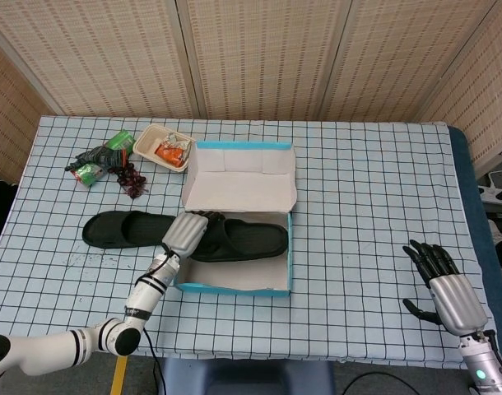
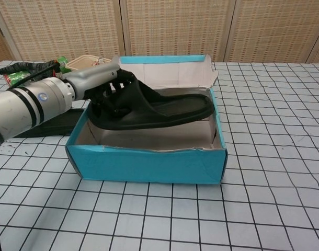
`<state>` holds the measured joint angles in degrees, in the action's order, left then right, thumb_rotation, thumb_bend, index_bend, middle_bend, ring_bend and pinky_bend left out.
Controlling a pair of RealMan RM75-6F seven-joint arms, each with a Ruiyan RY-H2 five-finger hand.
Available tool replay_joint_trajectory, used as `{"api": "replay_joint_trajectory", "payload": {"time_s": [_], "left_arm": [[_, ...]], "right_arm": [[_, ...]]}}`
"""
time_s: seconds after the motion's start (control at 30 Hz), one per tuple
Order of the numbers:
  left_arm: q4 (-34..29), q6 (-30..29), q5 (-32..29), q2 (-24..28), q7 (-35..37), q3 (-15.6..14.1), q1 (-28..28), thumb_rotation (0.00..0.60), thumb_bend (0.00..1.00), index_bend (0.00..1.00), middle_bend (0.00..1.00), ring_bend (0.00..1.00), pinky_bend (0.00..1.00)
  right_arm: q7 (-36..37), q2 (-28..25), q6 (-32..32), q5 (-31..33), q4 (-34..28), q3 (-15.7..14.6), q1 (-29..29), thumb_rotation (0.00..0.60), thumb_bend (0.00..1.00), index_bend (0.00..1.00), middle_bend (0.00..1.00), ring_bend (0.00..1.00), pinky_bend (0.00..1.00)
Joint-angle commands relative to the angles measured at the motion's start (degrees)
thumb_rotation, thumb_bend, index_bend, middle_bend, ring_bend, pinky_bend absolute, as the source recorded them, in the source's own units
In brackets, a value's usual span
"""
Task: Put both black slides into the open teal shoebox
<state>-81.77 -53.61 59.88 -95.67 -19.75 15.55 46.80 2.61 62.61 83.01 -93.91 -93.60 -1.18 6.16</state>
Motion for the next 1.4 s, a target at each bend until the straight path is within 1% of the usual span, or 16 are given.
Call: {"api": "replay_joint_trajectory", "payload": {"time_s": [0.03, 0.17, 0.43, 0.7, 1.0, 1.2, 1.3, 1.37, 1.4], "left_arm": [[1.73, -0.01, 0.25, -1.25, 0.86, -0.14, 0.62, 0.6, 0.76, 0.81, 0.92, 0.82, 0.69], [3.3, -1.04, 1.56, -2.29, 1.49, -0.02, 1.16, 0.6, 0.76, 0.81, 0.92, 0.82, 0.69], [10.03, -3.06, 4.31, -5.27, 1.42, -1.74, 1.3, 0.6, 0.76, 0.81, 0.92, 0.82, 0.69], [14.75, -2.44, 6.32, -7.48, 4.58, -3.18, 0.93, 0.6, 0.76, 0.81, 0.93, 0.82, 0.68], [19.32, -1.08, 7.24, -10.12, 5.81, -4.51, 0.63, 0.6, 0.76, 0.81, 0.93, 0.82, 0.68], [20.91, -0.26, 7.93, -11.32, 7.68, -4.69, 0.46, 0.6, 0.74, 0.81, 0.93, 0.82, 0.67], [21.02, 0.34, 8.42, -11.17, 8.65, -4.59, 0.59, 0.6, 0.72, 0.81, 0.93, 0.82, 0.66], [20.86, 0.01, 9.13, -10.98, 10.21, -4.35, 0.49, 0.6, 0.7, 0.77, 0.89, 0.8, 0.64], [20.54, -0.21, 9.75, -10.65, 11.63, -4.23, 0.38, 0.6, 0.68, 0.71, 0.84, 0.76, 0.62]], "right_arm": [[0.08, -0.11, -0.06, 0.05, -0.09, -0.04, 0.0, 0.6, 0.12, 0.0, 0.0, 0.0, 0.0], [0.2, -0.23, -0.25, 0.15, -0.14, -0.06, 0.06, 0.6, 0.12, 0.0, 0.0, 0.0, 0.0], [0.41, -0.37, -0.58, 0.27, -0.18, -0.12, 0.19, 0.6, 0.12, 0.0, 0.0, 0.0, 0.0], [0.11, -0.28, -0.89, 0.34, -0.21, -0.15, 0.33, 0.6, 0.12, 0.0, 0.0, 0.0, 0.0], [0.02, -0.43, -0.91, 0.43, -0.4, -0.17, 0.31, 0.6, 0.12, 0.0, 0.0, 0.0, 0.0], [0.04, -0.46, -0.97, 0.4, -0.39, -0.22, 0.33, 0.6, 0.12, 0.0, 0.0, 0.0, 0.0], [0.12, -0.56, -0.82, 0.37, -0.46, -0.21, 0.28, 0.6, 0.12, 0.0, 0.0, 0.0, 0.0], [0.22, -0.65, -0.68, 0.36, -0.48, -0.22, 0.21, 0.6, 0.12, 0.0, 0.0, 0.0, 0.0], [0.33, -0.68, -0.57, 0.33, -0.5, -0.21, 0.17, 0.6, 0.12, 0.0, 0.0, 0.0, 0.0]]}}
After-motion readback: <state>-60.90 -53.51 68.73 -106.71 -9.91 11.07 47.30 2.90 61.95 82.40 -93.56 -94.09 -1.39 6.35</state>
